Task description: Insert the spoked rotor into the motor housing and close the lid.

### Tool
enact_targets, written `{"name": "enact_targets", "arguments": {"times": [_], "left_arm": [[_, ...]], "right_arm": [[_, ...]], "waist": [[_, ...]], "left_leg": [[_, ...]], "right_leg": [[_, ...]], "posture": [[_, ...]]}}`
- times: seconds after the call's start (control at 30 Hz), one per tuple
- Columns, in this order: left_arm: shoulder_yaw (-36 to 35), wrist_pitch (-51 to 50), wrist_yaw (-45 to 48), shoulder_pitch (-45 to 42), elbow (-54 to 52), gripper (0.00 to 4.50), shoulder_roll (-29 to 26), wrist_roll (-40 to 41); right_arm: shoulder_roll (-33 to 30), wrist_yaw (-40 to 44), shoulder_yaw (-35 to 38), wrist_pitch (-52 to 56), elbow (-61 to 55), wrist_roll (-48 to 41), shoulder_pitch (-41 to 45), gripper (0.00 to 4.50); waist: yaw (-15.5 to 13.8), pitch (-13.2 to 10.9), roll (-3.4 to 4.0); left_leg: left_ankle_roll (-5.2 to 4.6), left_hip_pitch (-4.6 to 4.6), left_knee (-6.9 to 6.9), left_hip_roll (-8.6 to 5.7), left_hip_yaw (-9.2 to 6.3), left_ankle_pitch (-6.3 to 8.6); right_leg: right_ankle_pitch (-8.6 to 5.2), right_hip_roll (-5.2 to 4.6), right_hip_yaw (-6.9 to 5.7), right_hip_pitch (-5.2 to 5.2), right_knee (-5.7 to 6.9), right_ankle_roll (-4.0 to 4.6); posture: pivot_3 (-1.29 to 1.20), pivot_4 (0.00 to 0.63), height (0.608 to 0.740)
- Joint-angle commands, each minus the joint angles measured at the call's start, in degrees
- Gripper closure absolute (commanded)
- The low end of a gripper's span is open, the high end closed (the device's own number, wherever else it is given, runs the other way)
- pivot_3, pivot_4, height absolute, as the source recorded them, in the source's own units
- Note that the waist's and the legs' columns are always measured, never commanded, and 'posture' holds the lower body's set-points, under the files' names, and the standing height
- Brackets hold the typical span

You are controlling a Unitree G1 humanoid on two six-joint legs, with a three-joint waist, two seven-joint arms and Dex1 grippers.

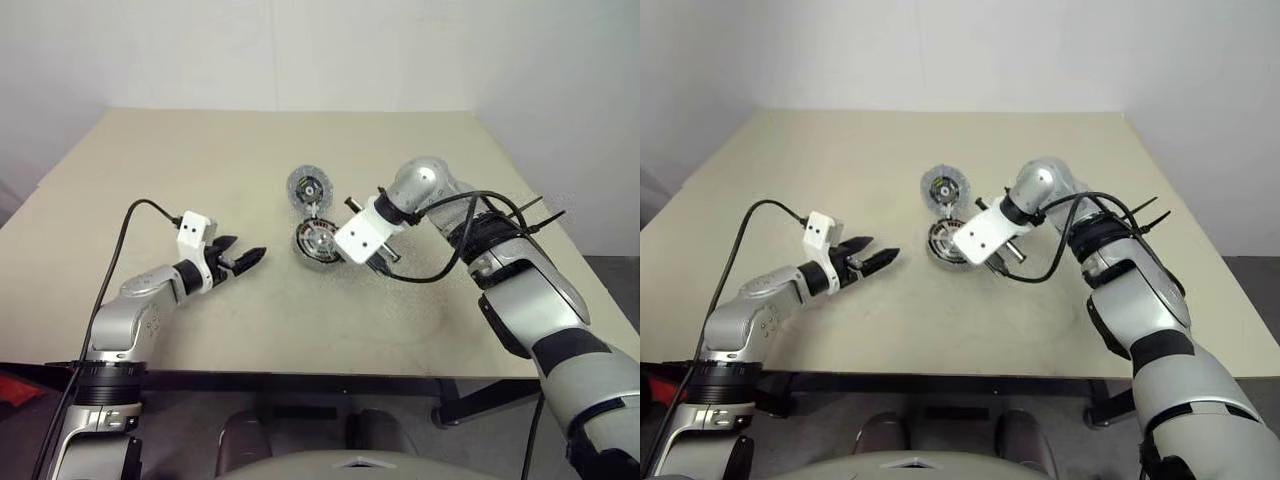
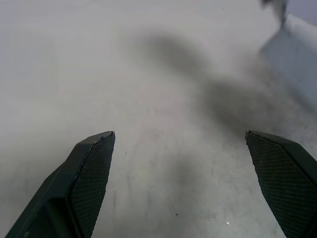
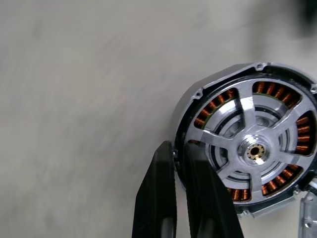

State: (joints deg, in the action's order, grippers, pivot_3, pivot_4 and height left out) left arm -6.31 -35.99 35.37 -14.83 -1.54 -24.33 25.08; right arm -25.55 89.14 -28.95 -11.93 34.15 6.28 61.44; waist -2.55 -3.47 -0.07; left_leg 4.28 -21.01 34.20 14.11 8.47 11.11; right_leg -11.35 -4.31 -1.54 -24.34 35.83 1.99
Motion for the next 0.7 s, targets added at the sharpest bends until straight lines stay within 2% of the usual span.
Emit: {"name": "enact_targets", "arguments": {"times": [0.03, 0.07, 0.17, 0.3, 0.37, 0.5, 0.7], "left_arm": [[-0.3, 1.9, -0.3, 0.2, -0.7, 0.00, 0.7, -0.1], [-0.3, 2.1, -0.5, 0.5, -0.8, 0.00, 1.0, -0.1], [-0.4, 2.4, -0.9, 1.4, -1.4, 0.00, 1.7, -0.1], [-0.6, 2.5, -1.4, 3.0, -2.4, 0.00, 2.2, -0.1], [-0.6, 2.5, -1.7, 3.4, -2.8, 0.00, 2.3, 0.0], [-0.6, 2.2, -2.2, 4.2, -3.7, 0.00, 2.3, 0.1], [-1.0, 1.4, -2.6, 5.9, -5.3, 0.00, 1.7, 0.2]], "right_arm": [[0.7, -0.1, 4.4, 44.0, -14.8, -6.0, 2.0, 4.49], [0.8, -1.3, 4.0, 54.4, -16.6, -6.4, 2.8, 4.49], [1.2, -6.3, 3.2, 76.4, -19.0, -7.2, 4.8, 4.49], [2.1, -14.2, 2.8, 95.9, -19.4, -9.3, 6.9, 4.49], [2.2, -17.3, 3.0, 100.3, -20.2, -11.1, 7.2, 4.49], [6.8, -25.3, 6.5, 104.4, -15.8, -15.0, 10.0, 4.49], [17.1, -43.1, 18.1, 104.4, -5.1, -21.1, 14.7, 4.49]], "waist": [[-0.2, 0.0, 0.02], [-0.3, 0.0, 0.02], [-1.2, 0.0, 0.04], [-2.1, -0.1, 0.13], [-2.7, -0.1, 0.13], [-2.8, -0.1, 0.19], [-2.9, -0.2, 0.26]], "left_leg": [[0.01, 0.02, 0.00, 0.00, 0.00, -0.01], [0.03, 0.02, 0.00, 0.00, -0.01, -0.02], [0.07, 0.13, 0.00, -0.01, -0.03, -0.03], [0.22, 0.18, -0.03, -0.01, -0.02, -0.10], [0.30, 0.19, -0.08, 0.00, -0.02, -0.15], [0.55, 0.19, -0.13, 0.00, -0.02, -0.28], [0.77, 0.25, -0.29, 0.02, -0.02, -0.41]], "right_leg": [[0.00, 0.00, 0.00, 0.00, 0.01, 0.00], [0.00, 0.00, -0.01, 0.00, 0.02, 0.00], [0.00, -0.02, -0.02, 0.12, 0.00, 0.00], [0.00, -0.02, 0.01, 0.11, 0.03, -0.01], [0.00, -0.02, 0.01, 0.10, 0.03, -0.01], [0.01, 0.00, 0.05, 0.02, 0.04, -0.03], [0.01, 0.01, 0.05, -0.02, 0.07, -0.04]], "posture": [[0.00, 0.000, 0.740], [0.00, 0.000, 0.740], [0.00, 0.000, 0.740], [0.00, 0.000, 0.740], [0.00, 0.000, 0.740], [0.00, 0.000, 0.740], [0.00, 0.000, 0.740]]}}
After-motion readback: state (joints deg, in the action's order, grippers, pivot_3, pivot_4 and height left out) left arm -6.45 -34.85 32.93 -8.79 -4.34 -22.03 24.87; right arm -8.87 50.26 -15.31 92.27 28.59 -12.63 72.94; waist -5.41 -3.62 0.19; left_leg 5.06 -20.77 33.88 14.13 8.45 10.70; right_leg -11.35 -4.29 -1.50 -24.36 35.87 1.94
